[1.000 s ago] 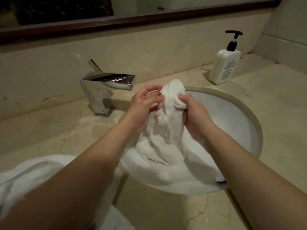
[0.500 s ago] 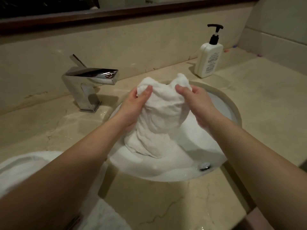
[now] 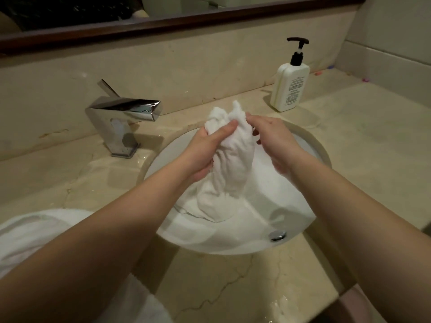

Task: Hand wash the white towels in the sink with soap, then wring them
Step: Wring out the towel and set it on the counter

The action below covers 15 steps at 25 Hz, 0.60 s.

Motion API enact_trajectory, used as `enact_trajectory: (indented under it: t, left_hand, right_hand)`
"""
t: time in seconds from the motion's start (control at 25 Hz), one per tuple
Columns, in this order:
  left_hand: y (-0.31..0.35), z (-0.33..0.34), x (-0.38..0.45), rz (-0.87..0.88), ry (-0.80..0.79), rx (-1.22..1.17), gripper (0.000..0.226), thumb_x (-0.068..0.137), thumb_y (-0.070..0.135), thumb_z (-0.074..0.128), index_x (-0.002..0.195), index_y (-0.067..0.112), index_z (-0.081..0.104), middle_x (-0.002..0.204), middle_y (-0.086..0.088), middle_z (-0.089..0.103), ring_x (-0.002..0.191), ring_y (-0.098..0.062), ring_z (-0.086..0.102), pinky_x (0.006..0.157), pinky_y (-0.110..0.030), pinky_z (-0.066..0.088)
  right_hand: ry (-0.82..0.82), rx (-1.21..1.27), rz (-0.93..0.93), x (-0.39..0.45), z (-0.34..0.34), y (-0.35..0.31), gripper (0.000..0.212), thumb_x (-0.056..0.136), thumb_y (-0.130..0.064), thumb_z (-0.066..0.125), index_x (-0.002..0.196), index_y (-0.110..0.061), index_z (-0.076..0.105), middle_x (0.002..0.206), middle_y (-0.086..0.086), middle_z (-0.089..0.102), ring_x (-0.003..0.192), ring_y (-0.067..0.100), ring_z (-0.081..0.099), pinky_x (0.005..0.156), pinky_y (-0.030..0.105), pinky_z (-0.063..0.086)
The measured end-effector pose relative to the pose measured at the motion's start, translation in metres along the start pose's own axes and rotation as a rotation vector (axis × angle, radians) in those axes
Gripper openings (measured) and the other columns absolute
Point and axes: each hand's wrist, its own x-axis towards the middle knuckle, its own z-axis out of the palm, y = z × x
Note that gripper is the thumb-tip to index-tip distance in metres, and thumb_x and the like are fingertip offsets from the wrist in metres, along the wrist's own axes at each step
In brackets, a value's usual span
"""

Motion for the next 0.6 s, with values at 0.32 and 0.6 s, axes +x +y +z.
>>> enact_trajectory:
  t: [0.32,0.6]
  left_hand:
    - [0.004,-0.016,0.014,-0.002,0.212,0.299,0.052,0.103,0.053,0.048,0.122,0.01,0.07,0.112,-0.013,0.076,0.106,-0.028,0.073,0.1,-0.045,0.055]
    - [-0.011,-0.017,-0.007,-0.35,-0.335,0.343,0.077,0.094,0.075,0.035,0.131,0.013,0.063,0.115,0.0,0.076,0.109,-0.016,0.072,0.105,-0.038,0.051]
  right_hand:
    - [-0.234,0.148,0.153,-0.012,0.032,0.021,0.054,0.097,-0.056,0.054,0.122,-0.01,0.068,0.109,0.009,0.076,0.102,0.025,0.073,0.099,0.045,0.054]
    - [0.026,0.346,0.252,0.018,0.015,0.009,0.066,0.097,-0.065,0.044,0.13,-0.01,0.061,0.108,0.011,0.076,0.097,0.023,0.074,0.088,0.038,0.059]
